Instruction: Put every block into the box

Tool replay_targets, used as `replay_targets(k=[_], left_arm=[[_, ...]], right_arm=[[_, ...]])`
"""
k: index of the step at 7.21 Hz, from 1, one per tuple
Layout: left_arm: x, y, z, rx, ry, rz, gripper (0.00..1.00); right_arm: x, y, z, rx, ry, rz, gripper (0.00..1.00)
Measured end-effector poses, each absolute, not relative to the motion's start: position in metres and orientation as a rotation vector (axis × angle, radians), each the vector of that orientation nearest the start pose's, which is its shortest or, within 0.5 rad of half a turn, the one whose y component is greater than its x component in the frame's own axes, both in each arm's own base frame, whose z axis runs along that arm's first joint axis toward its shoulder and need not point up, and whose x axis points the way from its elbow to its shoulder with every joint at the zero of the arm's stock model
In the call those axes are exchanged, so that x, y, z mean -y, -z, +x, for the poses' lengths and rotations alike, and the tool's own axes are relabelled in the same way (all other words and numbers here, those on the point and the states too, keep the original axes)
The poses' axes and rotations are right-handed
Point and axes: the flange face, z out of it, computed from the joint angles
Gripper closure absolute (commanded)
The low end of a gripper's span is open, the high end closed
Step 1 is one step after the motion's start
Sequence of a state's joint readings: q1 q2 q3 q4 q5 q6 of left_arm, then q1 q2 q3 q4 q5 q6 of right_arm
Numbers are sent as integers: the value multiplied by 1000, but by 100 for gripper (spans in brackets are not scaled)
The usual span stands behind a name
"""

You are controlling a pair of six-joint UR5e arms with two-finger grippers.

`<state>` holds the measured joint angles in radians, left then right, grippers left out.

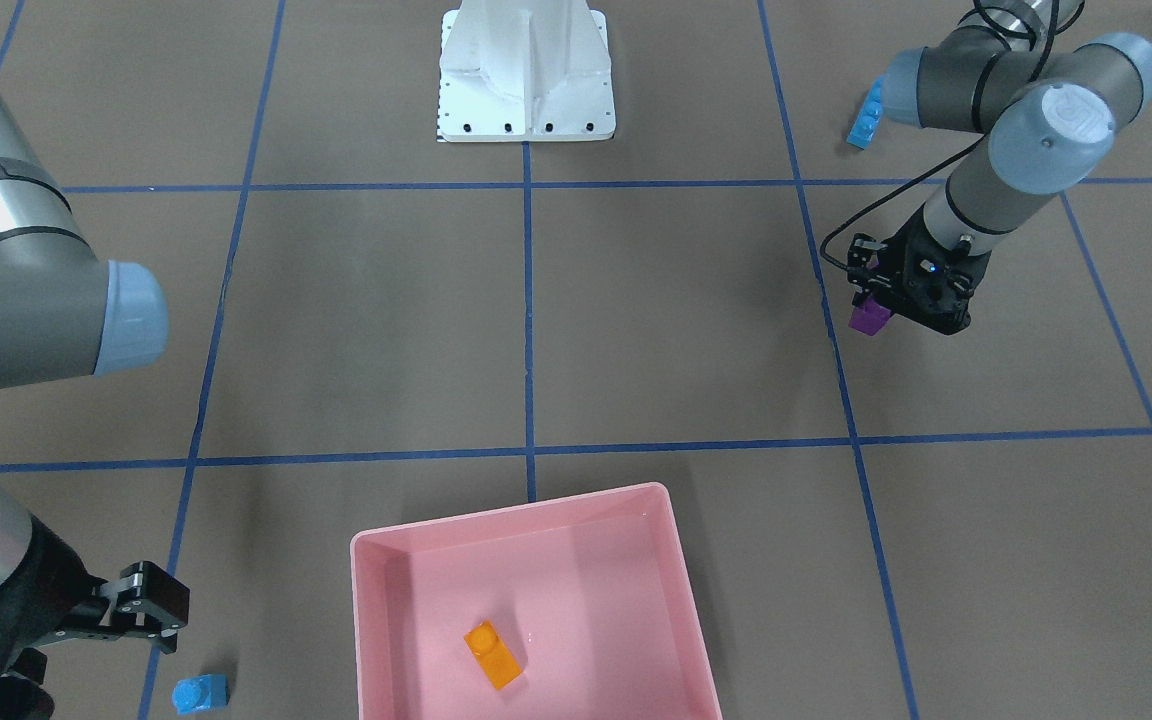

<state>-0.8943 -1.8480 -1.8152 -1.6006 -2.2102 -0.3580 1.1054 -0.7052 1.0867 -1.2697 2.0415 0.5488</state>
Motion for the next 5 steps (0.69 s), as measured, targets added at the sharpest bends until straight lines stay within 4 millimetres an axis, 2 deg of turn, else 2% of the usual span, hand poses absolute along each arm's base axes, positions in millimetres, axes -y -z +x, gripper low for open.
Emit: replay_targets(k=[2, 4, 5], left_arm=[[547, -308, 300, -798, -412, 143, 100], [599, -218, 298, -835, -343, 130, 100], [625, -177, 305, -857, -296, 133, 100]], right_arm=[[763, -341, -324, 718, 83, 407, 1], [755, -378, -341, 693, 88, 431, 1], [755, -391, -346, 676, 85, 440, 1]])
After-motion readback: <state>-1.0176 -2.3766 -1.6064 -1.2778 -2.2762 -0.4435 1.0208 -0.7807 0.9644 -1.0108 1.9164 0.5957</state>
